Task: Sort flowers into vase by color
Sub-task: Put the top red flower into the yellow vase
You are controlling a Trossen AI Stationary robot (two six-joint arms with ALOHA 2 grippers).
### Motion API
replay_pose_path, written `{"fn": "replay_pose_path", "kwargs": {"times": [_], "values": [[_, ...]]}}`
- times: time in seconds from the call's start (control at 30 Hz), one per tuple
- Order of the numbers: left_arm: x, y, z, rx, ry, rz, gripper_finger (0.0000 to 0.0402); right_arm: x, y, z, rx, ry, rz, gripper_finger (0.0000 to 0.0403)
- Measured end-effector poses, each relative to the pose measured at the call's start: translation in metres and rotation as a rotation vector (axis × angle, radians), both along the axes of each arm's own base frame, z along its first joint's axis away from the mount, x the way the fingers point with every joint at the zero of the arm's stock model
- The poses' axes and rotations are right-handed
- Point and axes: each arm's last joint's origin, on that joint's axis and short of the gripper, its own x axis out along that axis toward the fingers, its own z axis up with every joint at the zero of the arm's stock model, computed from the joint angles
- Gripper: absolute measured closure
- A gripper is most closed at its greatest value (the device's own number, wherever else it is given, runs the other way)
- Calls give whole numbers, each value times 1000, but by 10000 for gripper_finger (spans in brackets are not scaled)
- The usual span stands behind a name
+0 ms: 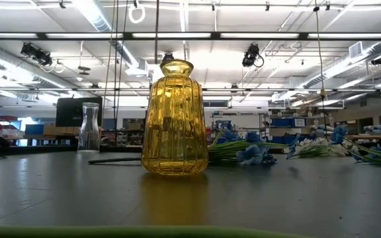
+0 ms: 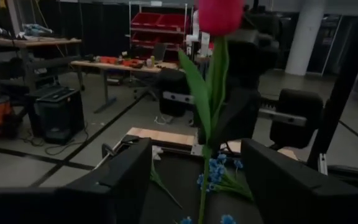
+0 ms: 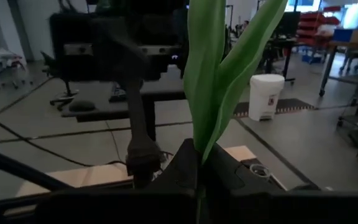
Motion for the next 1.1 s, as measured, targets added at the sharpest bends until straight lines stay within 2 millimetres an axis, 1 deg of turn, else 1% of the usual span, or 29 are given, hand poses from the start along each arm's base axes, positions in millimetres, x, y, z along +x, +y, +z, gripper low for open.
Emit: {"fn": "replay_pose_path", "kwargs": {"times": [0.07, 0.2, 0.37, 0.5, 0.6, 0.7, 0.87, 0.93, 1.1], "values": [[-3, 0, 1, 0, -8, -2, 150, -1, 6, 2, -13, -2, 15, 389], [-3, 0, 1, 1, -10, -2, 150, -10, 16, 11, -11, -24, 43, 389], [1, 0, -1, 0, 6, -2, 150, -17, 27, 17, -13, -30, 81, 389], [2, 0, -1, -1, 11, -3, 150, -17, 32, 17, -37, -25, 198, 389], [3, 0, -1, -1, 12, -3, 150, -16, 33, 9, -67, -5, 323, 389], [4, 0, -2, -1, 15, -3, 150, -16, 34, 1, -40, 25, 432, 389], [4, 0, -2, -1, 14, -4, 150, -18, 42, -3, -25, 36, 612, 389], [4, 0, -2, -1, 14, -4, 150, -19, 47, -10, -23, 67, 658, 389], [4, 0, -2, -1, 14, -4, 150, -20, 53, -27, -18, 113, 688, 389]]}}
